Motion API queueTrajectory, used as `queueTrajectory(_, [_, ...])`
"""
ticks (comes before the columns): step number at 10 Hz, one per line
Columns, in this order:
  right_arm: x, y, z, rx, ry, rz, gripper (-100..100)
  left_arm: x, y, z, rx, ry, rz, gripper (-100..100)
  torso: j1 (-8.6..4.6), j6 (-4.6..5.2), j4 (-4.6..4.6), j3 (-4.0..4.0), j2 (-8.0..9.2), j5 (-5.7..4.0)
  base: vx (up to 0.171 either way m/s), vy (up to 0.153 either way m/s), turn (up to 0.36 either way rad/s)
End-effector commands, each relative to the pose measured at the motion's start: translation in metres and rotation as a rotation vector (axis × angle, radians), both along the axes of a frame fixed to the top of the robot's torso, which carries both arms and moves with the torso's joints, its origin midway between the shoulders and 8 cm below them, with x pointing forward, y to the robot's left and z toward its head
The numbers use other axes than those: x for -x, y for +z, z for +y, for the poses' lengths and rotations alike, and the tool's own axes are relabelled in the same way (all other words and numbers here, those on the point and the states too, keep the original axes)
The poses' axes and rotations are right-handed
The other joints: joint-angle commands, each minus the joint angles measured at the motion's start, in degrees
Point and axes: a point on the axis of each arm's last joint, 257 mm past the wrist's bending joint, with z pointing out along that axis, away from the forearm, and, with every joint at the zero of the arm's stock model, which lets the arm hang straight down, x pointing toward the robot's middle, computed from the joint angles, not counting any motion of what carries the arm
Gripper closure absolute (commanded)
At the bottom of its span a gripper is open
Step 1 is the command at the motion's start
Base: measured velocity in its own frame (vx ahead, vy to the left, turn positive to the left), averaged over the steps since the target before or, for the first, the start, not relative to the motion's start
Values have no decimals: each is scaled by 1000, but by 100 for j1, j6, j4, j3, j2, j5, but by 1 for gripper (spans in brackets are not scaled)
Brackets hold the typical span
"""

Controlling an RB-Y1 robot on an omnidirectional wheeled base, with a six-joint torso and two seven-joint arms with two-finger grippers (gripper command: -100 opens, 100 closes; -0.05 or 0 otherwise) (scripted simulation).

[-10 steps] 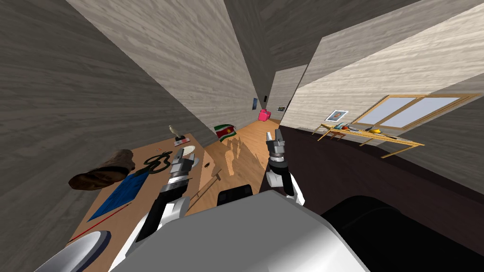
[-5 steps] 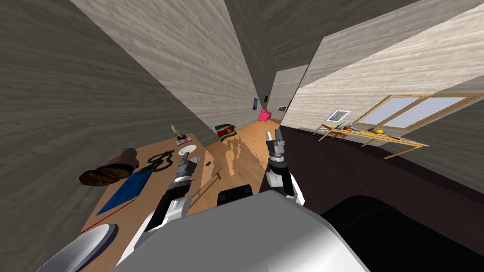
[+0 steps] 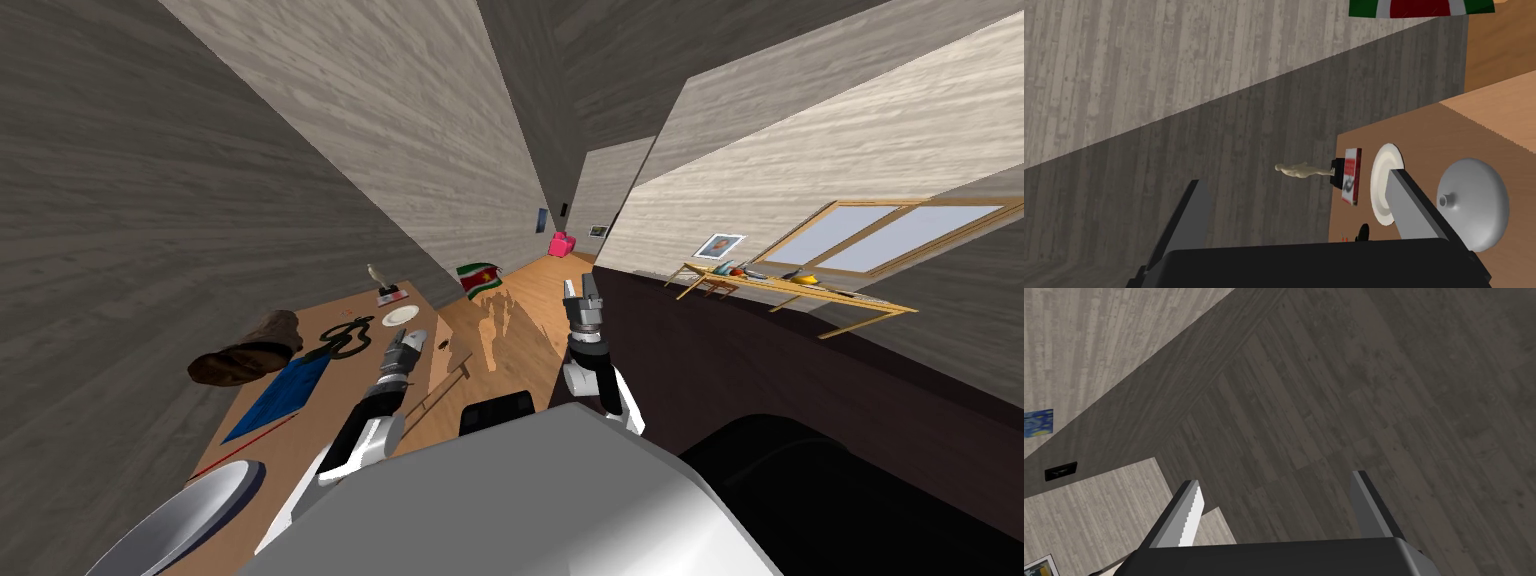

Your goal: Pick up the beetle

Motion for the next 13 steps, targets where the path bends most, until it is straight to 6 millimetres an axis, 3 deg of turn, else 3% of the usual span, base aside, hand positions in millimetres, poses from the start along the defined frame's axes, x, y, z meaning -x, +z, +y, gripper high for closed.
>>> queueTrajectory(1, [0,0,0,0,0,0,0,-4,-30,0,66,6,71,-100,0,0,0,0,0,0,-16,20,45])
queueTrajectory(2, [0,0,0,0,0,0,0,-4,-35,1,67,7,87,-100,0,1,0,-1,-2,1,-11,16,9])
queueTrajectory(5, [0,0,0,0,0,0,0,-5,-92,3,206,25,225,-100,2,0,-1,-3,-5,1,-8,23,33])
queueTrajectory(6, [0,0,0,0,0,0,0,-4,-99,3,208,28,242,-100,3,1,-1,-4,-6,1,0,21,10])
queueTrajectory(8, [0,0,0,0,0,0,0,-3,-133,1,303,42,327,-100,1,0,-2,-5,-9,1,11,23,36])
queueTrajectory(9, [0,0,0,0,0,0,0,-1,-138,2,304,45,335,-100,2,1,-2,-7,-13,0,14,18,8])
queueTrajectory(13, [0,0,0,0,0,0,0,5,-189,-4,443,73,458,-100,0,1,-3,-10,-18,0,24,19,25])
